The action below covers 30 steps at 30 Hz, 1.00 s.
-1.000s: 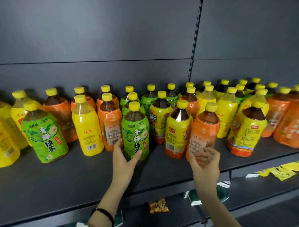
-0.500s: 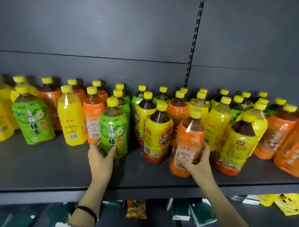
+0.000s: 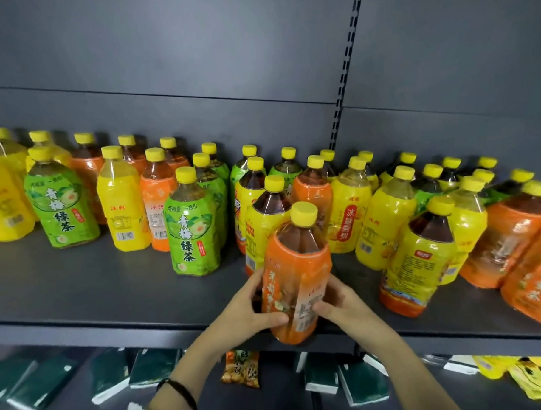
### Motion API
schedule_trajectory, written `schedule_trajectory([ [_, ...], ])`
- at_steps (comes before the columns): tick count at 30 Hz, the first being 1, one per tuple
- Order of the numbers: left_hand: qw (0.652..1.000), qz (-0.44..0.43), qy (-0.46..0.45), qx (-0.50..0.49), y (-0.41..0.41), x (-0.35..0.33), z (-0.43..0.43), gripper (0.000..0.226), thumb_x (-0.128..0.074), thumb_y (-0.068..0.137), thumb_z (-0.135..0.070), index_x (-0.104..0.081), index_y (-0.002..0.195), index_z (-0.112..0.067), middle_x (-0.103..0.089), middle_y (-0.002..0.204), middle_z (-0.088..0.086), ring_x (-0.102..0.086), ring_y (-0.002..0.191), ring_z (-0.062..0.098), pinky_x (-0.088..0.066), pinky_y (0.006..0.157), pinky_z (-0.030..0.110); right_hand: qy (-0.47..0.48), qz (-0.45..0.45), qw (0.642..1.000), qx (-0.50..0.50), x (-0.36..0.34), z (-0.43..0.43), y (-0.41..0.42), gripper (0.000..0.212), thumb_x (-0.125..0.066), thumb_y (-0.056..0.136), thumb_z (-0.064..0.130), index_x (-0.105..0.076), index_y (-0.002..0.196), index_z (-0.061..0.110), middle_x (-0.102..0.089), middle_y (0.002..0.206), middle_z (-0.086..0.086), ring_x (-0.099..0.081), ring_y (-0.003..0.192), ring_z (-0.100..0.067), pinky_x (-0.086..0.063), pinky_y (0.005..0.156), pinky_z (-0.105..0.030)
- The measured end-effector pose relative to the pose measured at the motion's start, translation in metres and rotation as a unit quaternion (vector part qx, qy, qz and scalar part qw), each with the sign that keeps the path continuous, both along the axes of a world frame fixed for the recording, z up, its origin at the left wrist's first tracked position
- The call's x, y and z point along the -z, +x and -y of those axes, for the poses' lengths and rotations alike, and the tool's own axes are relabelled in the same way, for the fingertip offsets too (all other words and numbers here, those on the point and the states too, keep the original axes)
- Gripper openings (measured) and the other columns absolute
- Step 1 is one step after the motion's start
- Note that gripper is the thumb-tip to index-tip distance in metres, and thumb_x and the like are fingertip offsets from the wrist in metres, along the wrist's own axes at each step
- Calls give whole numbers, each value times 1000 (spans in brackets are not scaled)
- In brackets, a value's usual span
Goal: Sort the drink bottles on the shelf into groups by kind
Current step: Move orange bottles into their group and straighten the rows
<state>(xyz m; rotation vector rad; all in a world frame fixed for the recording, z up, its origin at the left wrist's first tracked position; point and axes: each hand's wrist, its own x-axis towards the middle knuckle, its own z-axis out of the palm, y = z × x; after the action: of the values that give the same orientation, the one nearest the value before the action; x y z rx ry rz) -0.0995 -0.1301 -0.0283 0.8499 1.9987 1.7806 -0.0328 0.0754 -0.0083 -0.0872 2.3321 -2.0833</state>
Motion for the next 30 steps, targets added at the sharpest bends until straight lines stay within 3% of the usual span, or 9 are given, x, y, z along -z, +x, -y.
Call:
schedule_trajectory([
  [3, 999, 41, 30, 12, -1, -5, 1, 104, -90, 49, -46, -40, 137, -23, -63, 127, -4, -59, 118, 15, -51, 91, 29, 33, 9, 999, -26, -1, -1, -3, 82, -76, 64, 62, -49, 132, 27, -55, 137, 0, -54, 123, -8, -47, 99, -25],
  [7, 995, 44, 68, -51, -7, -10, 5, 106, -96, 31, -40, -45, 123, -27, -66, 117, 3, -65, 107, 15, -55, 79, 28, 64, -12, 997, -44, -11, -5, -15, 53, -65, 83, 32, -47, 133, 31, -61, 128, 7, -56, 119, -6, -47, 97, -25],
  [10, 988, 28, 76, -134, -8, -10, 11, 104, -95, 23, -40, -42, 113, -37, -61, 114, -2, -65, 101, 11, -54, 71, 19, 41, -41, 994, 94, -16, -17, -37, 50, -68, 80, 39, -49, 126, 41, -55, 133, 3, -56, 117, -9, -47, 99, -33],
  [12, 979, 14, 82, -185, -8, -8, 17, 104, -92, 22, -43, -40, 112, -40, -57, 117, -5, -61, 104, 10, -53, 69, 16, 45, -50, 975, 211, -19, -24, -57, 58, -70, 83, 35, -43, 134, 34, -46, 140, 4, -49, 124, -12, -44, 98, -30],
  [16, 968, -12, 52, -245, -16, -2, 22, 105, -87, 21, -64, -37, 112, -51, -51, 125, -2, -54, 114, 15, -52, 83, 25, 65, -57, 956, 281, -22, -20, -96, 85, -75, 80, 34, -24, 147, 25, -31, 150, 0, -34, 137, -19, -38, 109, -38],
  [18, 962, -22, 35, -270, -20, 0, 21, 101, -84, 20, -70, -36, 108, -51, -47, 126, 3, -52, 117, 18, -51, 91, 38, 112, -58, 939, 320, -23, -10, -111, 89, -76, 78, 37, -23, 147, 21, -24, 150, -3, -31, 138, -22, -37, 107, -38],
  [20, 959, -27, 29, -282, -23, 1, 22, 101, -83, 19, -73, -37, 106, -50, -46, 126, 5, -52, 116, 19, -50, 91, 38, 132, -62, 920, 365, -23, 1, -124, 92, -78, 75, 39, -24, 146, 16, -20, 149, -6, -30, 136, -24, -39, 103, -36],
  [26, 950, -36, 15, -311, -32, 4, 31, 100, -81, 20, -75, -39, 107, -50, -45, 122, 1, -51, 116, 20, -49, 95, 45, 118, -93, 861, 486, -25, 16, -143, 79, -82, 71, 35, -40, 132, 8, -37, 133, -10, -42, 124, -25, -42, 90, -27],
  [30, 947, -27, 16, -321, -34, 2, 32, 105, -79, 18, -76, -35, 110, -49, -43, 126, 2, -49, 117, 20, -49, 95, 43, 133, -100, 858, 486, -24, 5, -138, 74, -81, 69, 43, -49, 126, 10, -43, 128, -6, -48, 119, -22, -46, 84, -28],
])
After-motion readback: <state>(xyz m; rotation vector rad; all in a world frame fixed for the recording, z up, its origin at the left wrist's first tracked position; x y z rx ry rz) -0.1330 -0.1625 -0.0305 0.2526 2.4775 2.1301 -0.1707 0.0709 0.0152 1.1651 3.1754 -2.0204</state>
